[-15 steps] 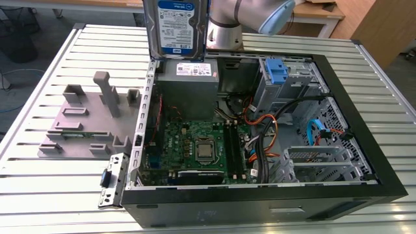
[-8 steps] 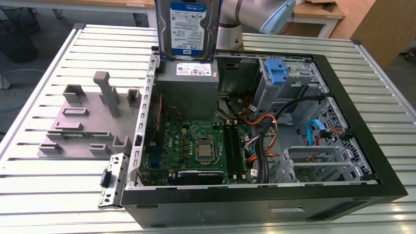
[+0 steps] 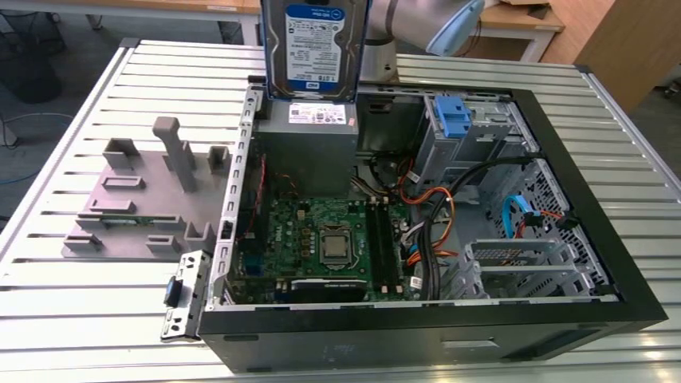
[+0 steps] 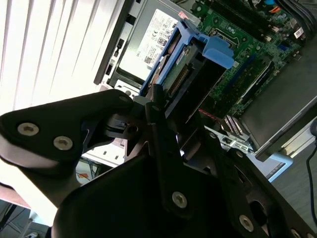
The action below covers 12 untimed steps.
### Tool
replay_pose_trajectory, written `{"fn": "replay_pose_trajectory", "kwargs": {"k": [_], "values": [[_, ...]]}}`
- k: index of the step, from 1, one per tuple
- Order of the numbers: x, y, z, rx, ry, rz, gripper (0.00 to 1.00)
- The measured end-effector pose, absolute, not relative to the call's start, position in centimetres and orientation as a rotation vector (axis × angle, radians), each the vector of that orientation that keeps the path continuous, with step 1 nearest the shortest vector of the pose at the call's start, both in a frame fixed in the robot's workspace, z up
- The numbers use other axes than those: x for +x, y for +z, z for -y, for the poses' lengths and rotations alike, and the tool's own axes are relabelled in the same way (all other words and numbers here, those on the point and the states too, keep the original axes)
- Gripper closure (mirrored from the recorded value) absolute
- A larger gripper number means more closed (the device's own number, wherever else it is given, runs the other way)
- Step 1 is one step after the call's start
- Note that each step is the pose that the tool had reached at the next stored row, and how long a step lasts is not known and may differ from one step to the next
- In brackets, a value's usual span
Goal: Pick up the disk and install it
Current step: 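Pick up the disk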
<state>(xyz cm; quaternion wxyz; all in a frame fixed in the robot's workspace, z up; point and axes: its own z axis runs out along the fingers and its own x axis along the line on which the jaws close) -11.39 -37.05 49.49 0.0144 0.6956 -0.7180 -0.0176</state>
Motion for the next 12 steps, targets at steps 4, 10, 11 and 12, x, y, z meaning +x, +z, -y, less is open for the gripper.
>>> {"fn": "replay_pose_trajectory", "kwargs": {"k": [4,10,11,12], "values": [[-11.38,49.49,37.06,2.166,-0.055,2.235,0.65],[-11.38,49.49,37.63,2.166,-0.055,2.235,0.65],[-11.38,49.49,37.78,2.166,-0.055,2.235,0.65],[-11.38,49.49,37.94,2.166,-0.055,2.235,0.65]]}}
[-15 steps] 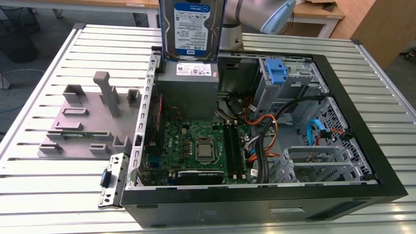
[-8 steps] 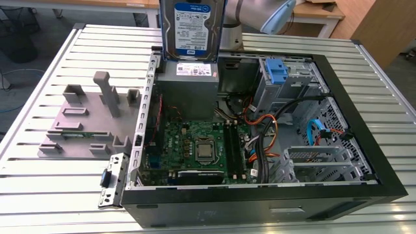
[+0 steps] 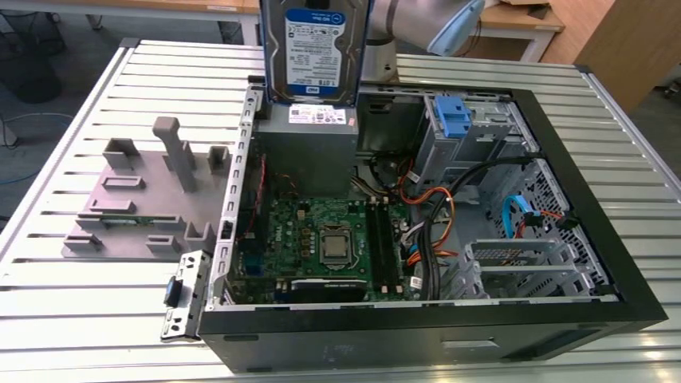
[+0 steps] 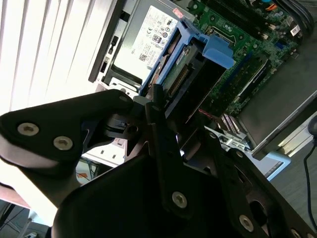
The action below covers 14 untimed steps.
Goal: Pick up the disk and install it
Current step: 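Pick up the disk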
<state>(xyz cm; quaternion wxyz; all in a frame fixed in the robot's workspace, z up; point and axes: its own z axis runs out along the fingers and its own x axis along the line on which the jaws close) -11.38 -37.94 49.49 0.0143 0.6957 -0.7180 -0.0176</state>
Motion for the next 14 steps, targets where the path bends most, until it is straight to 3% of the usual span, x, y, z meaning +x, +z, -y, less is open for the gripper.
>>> {"fn": "replay_pose_trajectory", "kwargs": {"k": [14], "values": [[-11.4,49.4,40.9,2.166,-0.055,2.235,0.65]]}}
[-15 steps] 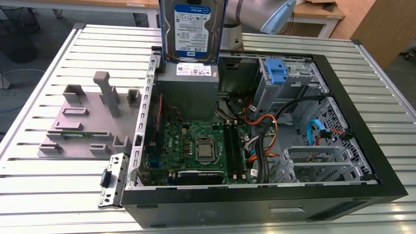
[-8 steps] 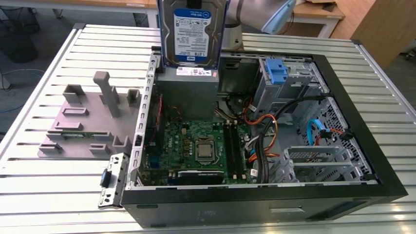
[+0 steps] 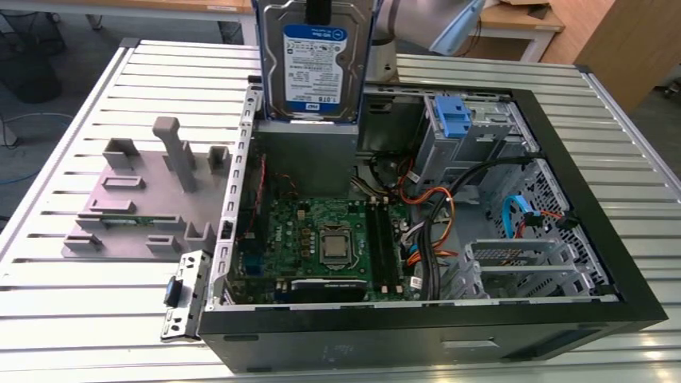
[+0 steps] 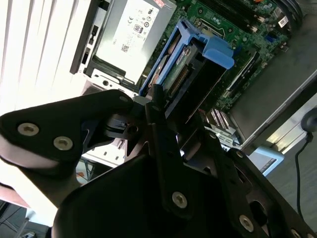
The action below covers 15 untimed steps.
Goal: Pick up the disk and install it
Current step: 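Pick up the disk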
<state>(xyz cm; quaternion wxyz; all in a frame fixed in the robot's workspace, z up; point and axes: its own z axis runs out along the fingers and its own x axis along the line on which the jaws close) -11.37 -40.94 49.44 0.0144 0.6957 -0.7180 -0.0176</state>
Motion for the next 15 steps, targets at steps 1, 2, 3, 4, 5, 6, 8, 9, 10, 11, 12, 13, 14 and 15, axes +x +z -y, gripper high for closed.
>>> {"fn": "replay_pose_trajectory", "kwargs": {"k": [1,2,3,4,5,6,8,9,10,11,12,13,14,15], "values": [[-11.4,49.4,41.2,2.166,-0.055,2.235,0.65],[-11.4,49.4,41.5,2.166,-0.055,2.235,0.65],[-11.4,49.4,41.9,2.166,-0.055,2.235,0.65],[-11.4,49.4,42.2,2.166,-0.055,2.235,0.65],[-11.4,49.3,42.5,2.166,-0.055,2.235,0.65],[-11.3,49.3,42.8,2.166,-0.055,2.235,0.65],[-11.3,49.2,43.4,2.166,-0.055,2.235,0.65],[-11.3,49.2,43.8,2.166,-0.055,2.235,0.65],[-11.3,49.1,44.1,2.166,-0.055,2.235,0.65],[-11.3,49.1,44.5,2.166,-0.055,2.235,0.65],[-11.3,49.1,44.8,2.166,-0.055,2.235,0.65],[-11.3,49.0,45.1,2.166,-0.055,2.235,0.65],[-11.3,49.0,45.5,2.166,-0.055,2.235,0.65],[-11.3,48.9,45.8,2.166,-0.055,2.235,0.65]]}}
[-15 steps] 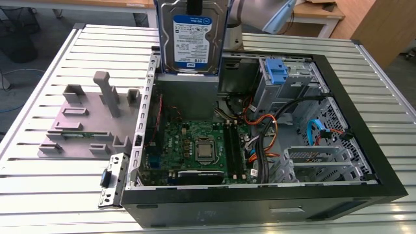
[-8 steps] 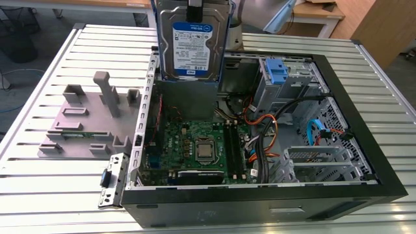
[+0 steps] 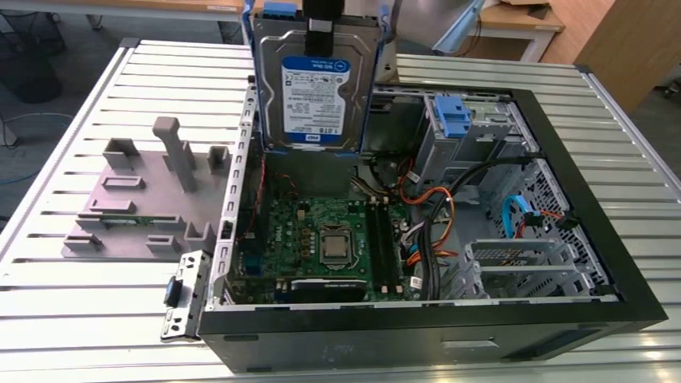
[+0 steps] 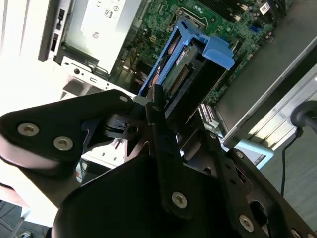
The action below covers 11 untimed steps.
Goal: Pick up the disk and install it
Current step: 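Pick up the disk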
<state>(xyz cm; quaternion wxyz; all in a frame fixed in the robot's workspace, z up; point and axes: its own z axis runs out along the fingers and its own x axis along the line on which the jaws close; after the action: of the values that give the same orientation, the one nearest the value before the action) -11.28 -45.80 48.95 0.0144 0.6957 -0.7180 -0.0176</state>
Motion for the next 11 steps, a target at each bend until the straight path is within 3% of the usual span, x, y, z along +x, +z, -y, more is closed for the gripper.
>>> {"fn": "replay_pose_trajectory", "kwargs": {"k": [11], "values": [[-11.2,48.5,49.2,2.166,-0.055,2.235,0.65]]}}
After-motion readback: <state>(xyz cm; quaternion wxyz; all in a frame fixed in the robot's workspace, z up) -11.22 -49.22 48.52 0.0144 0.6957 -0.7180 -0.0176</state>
